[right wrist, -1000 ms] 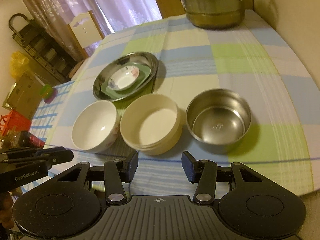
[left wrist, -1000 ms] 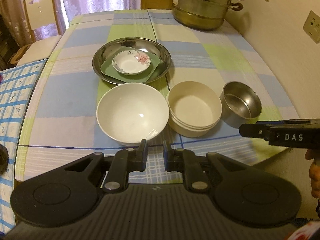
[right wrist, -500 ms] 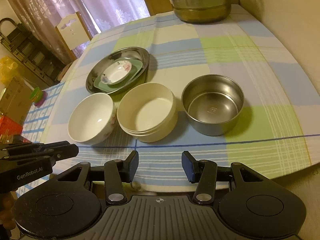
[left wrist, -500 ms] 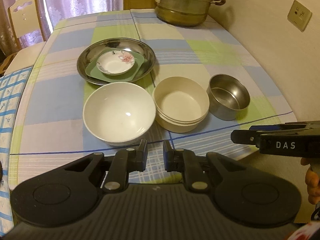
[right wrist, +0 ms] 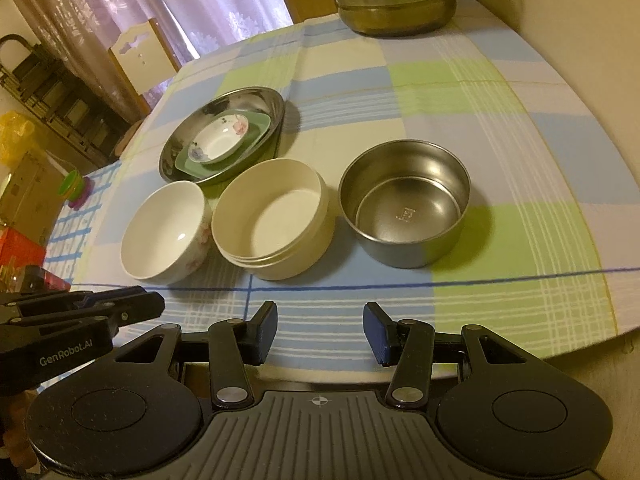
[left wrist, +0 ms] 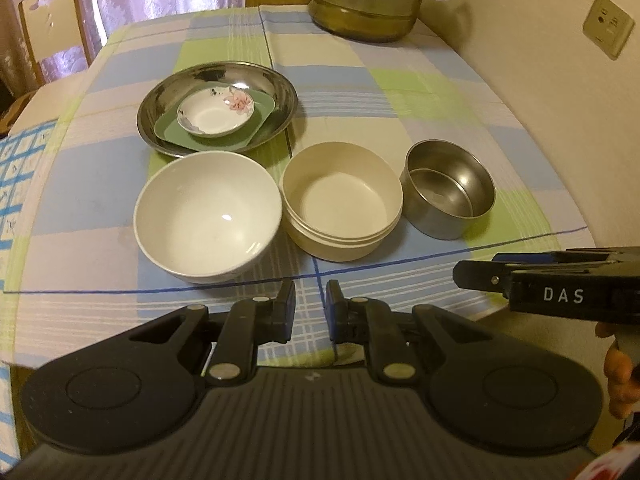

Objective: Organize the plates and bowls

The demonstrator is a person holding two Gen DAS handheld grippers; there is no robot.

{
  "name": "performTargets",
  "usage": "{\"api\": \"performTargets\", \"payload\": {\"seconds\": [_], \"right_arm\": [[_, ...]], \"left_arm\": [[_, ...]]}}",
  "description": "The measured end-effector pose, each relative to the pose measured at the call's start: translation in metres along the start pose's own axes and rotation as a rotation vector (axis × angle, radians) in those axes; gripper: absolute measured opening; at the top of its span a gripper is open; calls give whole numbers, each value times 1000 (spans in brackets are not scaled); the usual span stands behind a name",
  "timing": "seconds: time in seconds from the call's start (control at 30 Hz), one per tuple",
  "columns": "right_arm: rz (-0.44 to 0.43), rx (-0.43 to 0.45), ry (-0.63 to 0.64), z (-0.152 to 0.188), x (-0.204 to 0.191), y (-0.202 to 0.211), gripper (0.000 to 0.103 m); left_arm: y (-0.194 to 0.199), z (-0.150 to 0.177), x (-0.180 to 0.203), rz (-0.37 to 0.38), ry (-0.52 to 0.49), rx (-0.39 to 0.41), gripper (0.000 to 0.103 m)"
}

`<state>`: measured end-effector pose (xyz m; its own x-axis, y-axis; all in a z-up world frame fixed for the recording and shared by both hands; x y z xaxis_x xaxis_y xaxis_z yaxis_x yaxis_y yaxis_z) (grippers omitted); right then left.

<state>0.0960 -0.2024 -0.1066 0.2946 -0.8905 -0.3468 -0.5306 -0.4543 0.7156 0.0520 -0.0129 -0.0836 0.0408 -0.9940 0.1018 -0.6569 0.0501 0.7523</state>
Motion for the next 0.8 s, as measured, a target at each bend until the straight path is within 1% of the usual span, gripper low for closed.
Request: {"api": "performTargets", "payload": {"seconds": [0.2,0.3,0.57,0.8], "right_arm": [[-3,-7,22,-6,6,-15,49],[-11,-14,31,-10,7,-24,49],[-74,-16,44,-21,6,-46,49],[-116,-28,41,-29,8,-62,48]], "left_arm": [[-17,-3,8,-2,46,7,14],[-28,-6,8,-12,85,8,14],[-45,-9,6,-32,208,20,14],[-54,-15,1,-66,296,53,14]]}}
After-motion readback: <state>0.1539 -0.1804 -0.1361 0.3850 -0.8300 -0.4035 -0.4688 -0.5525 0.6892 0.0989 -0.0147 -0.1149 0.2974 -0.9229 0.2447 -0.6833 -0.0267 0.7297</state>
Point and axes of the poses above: each gripper's, at about its wrist camera, not at the fingertips, and y roughly against the way its jaws point, x to its right, z to its underside, the point moved 4 cm from there along -y, roughly the way its jaws point, and after that the axes turned 10 degrees about x, right-handed, at the moved point
